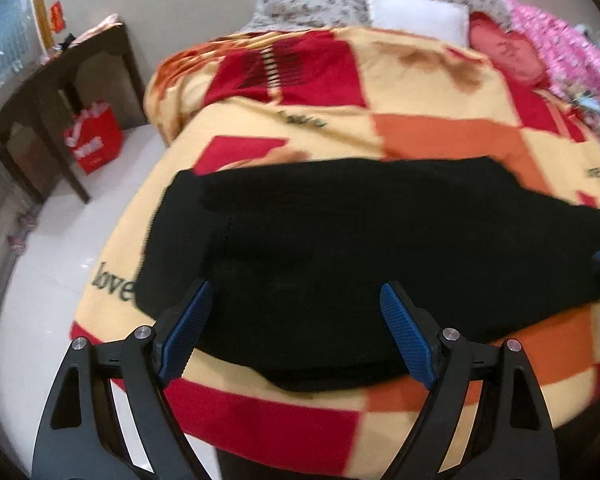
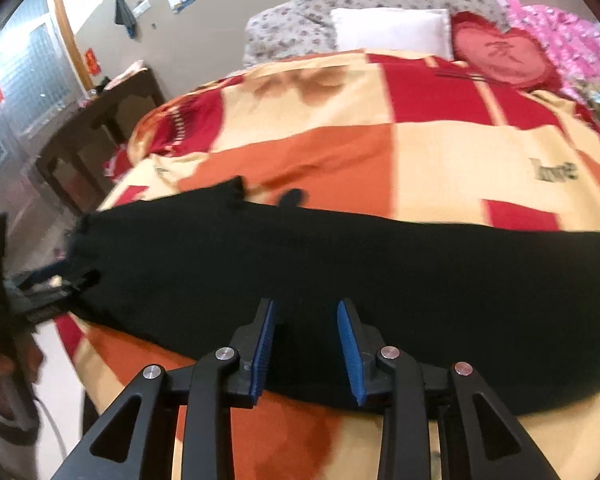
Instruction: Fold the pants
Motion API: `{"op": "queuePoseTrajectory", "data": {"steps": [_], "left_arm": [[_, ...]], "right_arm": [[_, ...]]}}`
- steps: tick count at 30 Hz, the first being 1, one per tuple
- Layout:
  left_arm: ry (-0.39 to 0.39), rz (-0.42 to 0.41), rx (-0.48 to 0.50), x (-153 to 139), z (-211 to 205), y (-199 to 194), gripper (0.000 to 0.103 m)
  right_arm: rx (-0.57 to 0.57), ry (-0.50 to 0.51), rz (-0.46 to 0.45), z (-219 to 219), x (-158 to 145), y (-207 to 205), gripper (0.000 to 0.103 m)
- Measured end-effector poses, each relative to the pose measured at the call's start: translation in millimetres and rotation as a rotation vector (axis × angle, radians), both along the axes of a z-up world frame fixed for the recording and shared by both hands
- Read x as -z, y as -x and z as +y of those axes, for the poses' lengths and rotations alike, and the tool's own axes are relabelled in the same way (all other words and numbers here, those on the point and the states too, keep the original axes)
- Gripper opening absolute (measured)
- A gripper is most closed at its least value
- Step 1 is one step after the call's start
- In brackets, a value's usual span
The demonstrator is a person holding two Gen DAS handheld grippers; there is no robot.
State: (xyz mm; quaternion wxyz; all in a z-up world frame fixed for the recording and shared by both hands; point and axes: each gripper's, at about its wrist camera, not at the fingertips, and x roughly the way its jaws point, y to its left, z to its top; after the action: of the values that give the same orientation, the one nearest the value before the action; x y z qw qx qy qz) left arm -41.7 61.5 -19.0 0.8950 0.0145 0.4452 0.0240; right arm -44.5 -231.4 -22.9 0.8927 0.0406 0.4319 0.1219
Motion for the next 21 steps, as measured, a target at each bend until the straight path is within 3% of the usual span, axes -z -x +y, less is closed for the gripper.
{"op": "queuePoseTrajectory", "data": {"steps": [5,10,16,21], "left_arm": [[0.042,-0.021,0.125,-18,-41,-2,0.085],[0.135,0.073,0.308,-13,-105,-27,0.085],[0.185,0.151,0.531,-12,-202,-62,0.085],[0.215,0.209,0.702,-11,-276,-87,0.085]], "right_arm": [[0.094,-0.023,0.01,-53,2,18,0.031],[0.187,-0.064,0.009,-101,1,45,0.035],[0.322,-0.106,0.029,-145,6,61,0.04],[0.332,-0.239,0.005,-163,10,65,0.044]]}}
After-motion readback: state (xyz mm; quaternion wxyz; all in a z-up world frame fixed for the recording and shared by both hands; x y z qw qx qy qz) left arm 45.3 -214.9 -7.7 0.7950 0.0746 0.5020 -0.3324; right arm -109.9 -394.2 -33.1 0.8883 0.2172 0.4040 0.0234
